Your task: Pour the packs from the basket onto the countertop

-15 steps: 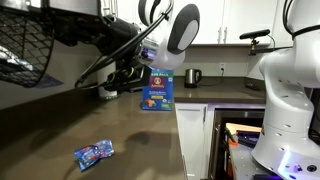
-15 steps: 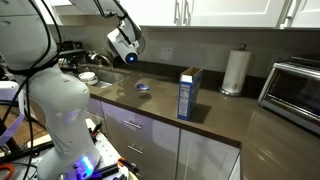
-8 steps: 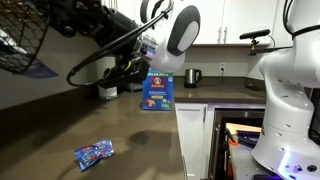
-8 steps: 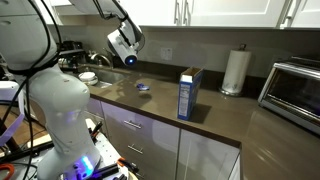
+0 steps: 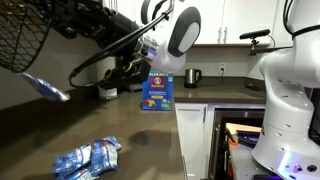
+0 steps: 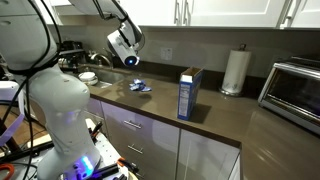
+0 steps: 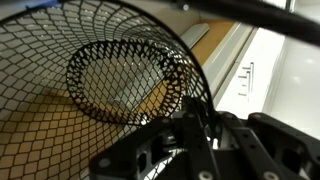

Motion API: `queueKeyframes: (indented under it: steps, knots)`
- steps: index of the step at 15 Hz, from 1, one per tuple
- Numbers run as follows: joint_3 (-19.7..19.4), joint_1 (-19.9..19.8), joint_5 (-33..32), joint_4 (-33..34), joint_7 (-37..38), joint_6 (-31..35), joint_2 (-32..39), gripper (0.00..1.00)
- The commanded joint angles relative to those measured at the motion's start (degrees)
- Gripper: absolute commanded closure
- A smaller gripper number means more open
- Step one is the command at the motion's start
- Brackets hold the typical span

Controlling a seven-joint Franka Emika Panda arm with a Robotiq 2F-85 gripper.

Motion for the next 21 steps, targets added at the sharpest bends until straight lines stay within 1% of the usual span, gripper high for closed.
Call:
queueKeyframes:
  steps: [1,3,5,7,11,13,17,19,21]
  knots:
    - [0.78,-0.84,-0.01,-0.02,0.11,-0.09,-0.04,0.96]
    - [0.8,-0.66,1.29,-0.08,0.34,-1.46,0.26,0.96]
    - [0.96,-0.48,2.88,-0.13,0.62,-0.98,0.34,0.96]
    - [1.27,-0.37,4.2,-0.19,1.03,1.54,0.05,0.96]
    - [1.76,-0.31,3.39,-0.29,2.96,7.48,-0.67,0.97]
    - [2.26,-0.19,3.17,-0.14,4.29,13.23,-1.29,0.96]
    - [3.81,-0.05,3.33,0.92,4.1,29.13,-2.51,0.96]
    - [5.0,-0.07,4.61,2.08,3.17,38.1,-2.9,0.97]
    - [5.89,-0.14,4.47,3.19,3.67,43.45,-2.95,0.97]
